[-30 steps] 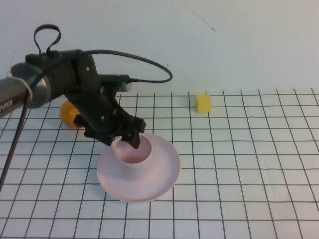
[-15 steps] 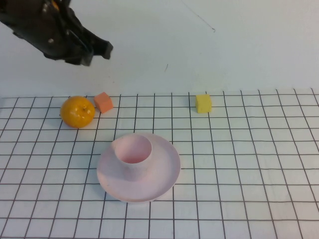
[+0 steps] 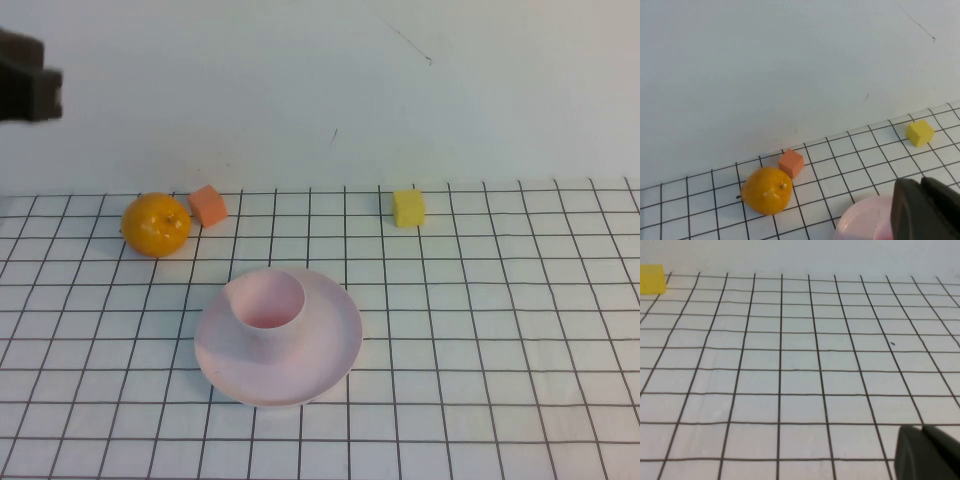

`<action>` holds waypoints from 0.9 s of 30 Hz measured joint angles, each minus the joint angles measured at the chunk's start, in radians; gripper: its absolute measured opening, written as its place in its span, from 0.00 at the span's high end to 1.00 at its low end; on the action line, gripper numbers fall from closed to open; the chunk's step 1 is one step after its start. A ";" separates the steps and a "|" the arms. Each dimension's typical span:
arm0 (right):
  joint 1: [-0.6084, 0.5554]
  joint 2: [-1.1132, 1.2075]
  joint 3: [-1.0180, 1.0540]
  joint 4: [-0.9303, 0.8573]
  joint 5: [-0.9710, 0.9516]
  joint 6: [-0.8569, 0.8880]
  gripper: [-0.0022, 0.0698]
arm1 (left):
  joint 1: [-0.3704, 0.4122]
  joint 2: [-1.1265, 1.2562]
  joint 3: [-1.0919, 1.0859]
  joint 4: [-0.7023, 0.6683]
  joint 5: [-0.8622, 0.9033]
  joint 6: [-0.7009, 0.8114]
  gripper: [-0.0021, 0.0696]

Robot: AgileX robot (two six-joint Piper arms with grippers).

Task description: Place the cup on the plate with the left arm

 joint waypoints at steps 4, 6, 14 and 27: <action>0.000 0.000 0.000 0.000 0.000 0.000 0.97 | 0.000 -0.152 0.213 0.000 -0.116 -0.002 0.97; 0.000 0.000 0.000 0.000 0.000 0.000 0.97 | 0.000 -0.215 0.316 0.000 -0.172 -0.002 0.97; 0.000 0.000 0.000 0.000 0.000 0.000 0.97 | 0.000 -0.330 0.570 0.000 -0.281 -0.002 0.97; 0.000 0.000 0.000 0.000 0.000 0.000 0.97 | 0.000 -0.330 0.719 0.000 -0.191 -0.005 0.97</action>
